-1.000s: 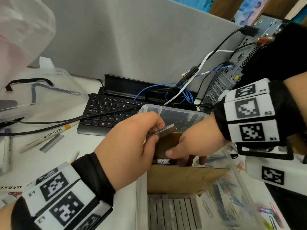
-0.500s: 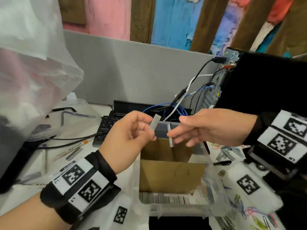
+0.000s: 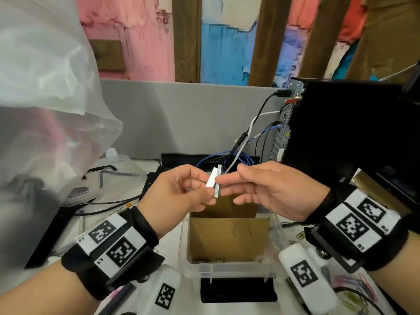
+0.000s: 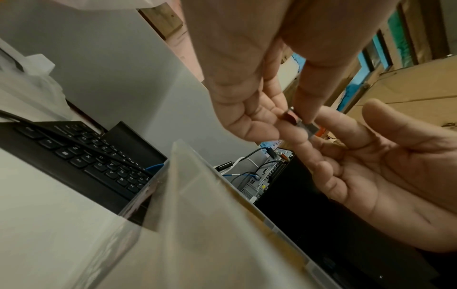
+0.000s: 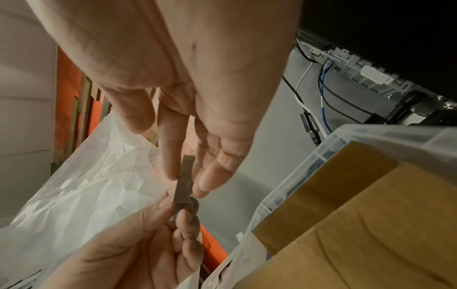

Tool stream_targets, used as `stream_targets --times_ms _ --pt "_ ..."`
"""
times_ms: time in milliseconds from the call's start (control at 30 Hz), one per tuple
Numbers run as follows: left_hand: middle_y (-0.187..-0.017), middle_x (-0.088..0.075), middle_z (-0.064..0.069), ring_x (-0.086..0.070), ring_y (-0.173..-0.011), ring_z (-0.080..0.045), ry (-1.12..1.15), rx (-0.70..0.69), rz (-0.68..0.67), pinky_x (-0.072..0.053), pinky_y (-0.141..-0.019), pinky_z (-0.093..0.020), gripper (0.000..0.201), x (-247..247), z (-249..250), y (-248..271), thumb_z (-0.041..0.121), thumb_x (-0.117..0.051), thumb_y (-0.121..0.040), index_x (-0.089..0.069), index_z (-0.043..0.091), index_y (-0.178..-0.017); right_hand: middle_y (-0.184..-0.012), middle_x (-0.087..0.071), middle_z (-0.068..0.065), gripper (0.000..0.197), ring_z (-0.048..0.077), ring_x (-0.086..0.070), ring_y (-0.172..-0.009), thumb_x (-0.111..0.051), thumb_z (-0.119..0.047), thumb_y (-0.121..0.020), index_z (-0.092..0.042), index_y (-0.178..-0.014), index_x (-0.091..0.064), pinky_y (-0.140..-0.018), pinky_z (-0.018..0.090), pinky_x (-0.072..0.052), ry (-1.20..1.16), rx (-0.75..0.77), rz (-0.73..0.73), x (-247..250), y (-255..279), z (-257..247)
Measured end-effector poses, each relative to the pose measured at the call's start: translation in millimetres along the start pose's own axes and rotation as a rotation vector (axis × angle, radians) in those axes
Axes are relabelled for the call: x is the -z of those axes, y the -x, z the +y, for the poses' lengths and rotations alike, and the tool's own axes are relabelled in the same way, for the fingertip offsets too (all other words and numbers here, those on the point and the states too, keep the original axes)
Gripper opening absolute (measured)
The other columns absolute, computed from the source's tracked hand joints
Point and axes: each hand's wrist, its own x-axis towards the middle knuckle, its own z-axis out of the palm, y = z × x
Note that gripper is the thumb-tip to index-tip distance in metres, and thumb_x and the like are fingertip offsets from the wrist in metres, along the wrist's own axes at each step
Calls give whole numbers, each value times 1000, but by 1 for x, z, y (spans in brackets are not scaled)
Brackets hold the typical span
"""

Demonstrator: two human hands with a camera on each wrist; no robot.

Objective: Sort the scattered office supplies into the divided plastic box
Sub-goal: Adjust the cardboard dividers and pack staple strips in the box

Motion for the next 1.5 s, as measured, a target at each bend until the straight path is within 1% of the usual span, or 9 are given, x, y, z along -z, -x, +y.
stream_targets --times_ms 300,500,633,767,867,1033,1200,1367,1500 --pt "-85 -70 -11 -71 -82 -24 159 94 -65 -56 -66 -26 23 0 3 2 14 -66 -73 -65 9 -96 -112 -70 4 40 15 -64 -107 -45 -33 -85 -11 -112 -66 -81 21 -52 -20 127 31 -1 2 3" --pt "-94 -73 -13 -71 -89 -27 99 123 -71 -57 -69 -27 16 0 6 2 5 -56 -90 -68 11 -99 -111 -70 -1 40 10 -65 -104 -45 -36 -84 -16 -111 -66 -80 20 -52 50 146 40 -2 0 5" --pt "-93 -73 -14 -72 -87 -25 109 132 -64 -57 -67 -27 25 -2 7 3 16 -68 -75 -69 10 -99 -114 -70 0 42 11 -65 -106 -45 -37 -84 -15 -113 -65 -81 22 -51 67 147 67 -4 -3 7" --pt "-80 -74 -11 -72 -81 -25 -139 58 15 -55 -65 -28 22 -7 4 3 7 -76 -75 -68 13 -95 -114 -69 -2 29 11 -64 -107 -49 -27 -94 -19 -118 -64 -87 29 -52 230 157 114 -10 -5 12" --pt "-77 -73 -9 -72 -80 -26 -274 30 27 -59 -69 -32 17 -8 1 2 7 -72 -80 -69 13 -95 -107 -71 -7 25 8 -67 -98 -55 -14 -94 -30 -109 -66 -83 26 -56 375 199 177 -15 -6 13" --pt "-86 -74 -11 -73 -83 -21 -92 138 -58 -58 -67 -27 22 -2 7 2 1 -70 -80 -68 9 -101 -109 -70 -6 28 6 -67 -99 -54 -7 -93 -25 -111 -67 -84 25 -56 404 212 182 -17 -5 10" --pt "-99 -72 -17 -72 -88 -26 89 210 -76 -57 -63 -25 47 3 11 1 12 -72 -67 -63 1 -111 -111 -69 -8 29 4 -65 -101 -51 -8 -95 -22 -115 -66 -80 22 -55 451 232 163 -16 -2 5" --pt "-90 -73 -16 -72 -79 -21 32 199 -42 -56 -60 -24 13 0 11 0 2 -68 -81 -66 5 -94 -112 -68 -6 32 4 -64 -101 -49 -3 -95 -23 -114 -66 -77 19 -53 480 238 136 -17 0 7" --pt "-84 -74 -13 -72 -77 -20 -25 200 -59 -54 -59 -24 12 -2 9 0 1 -67 -83 -65 3 -95 -102 -71 -2 31 7 -69 -90 -51 -5 -94 -21 -119 -58 -74 24 -54 455 201 167 -13 -3 5"
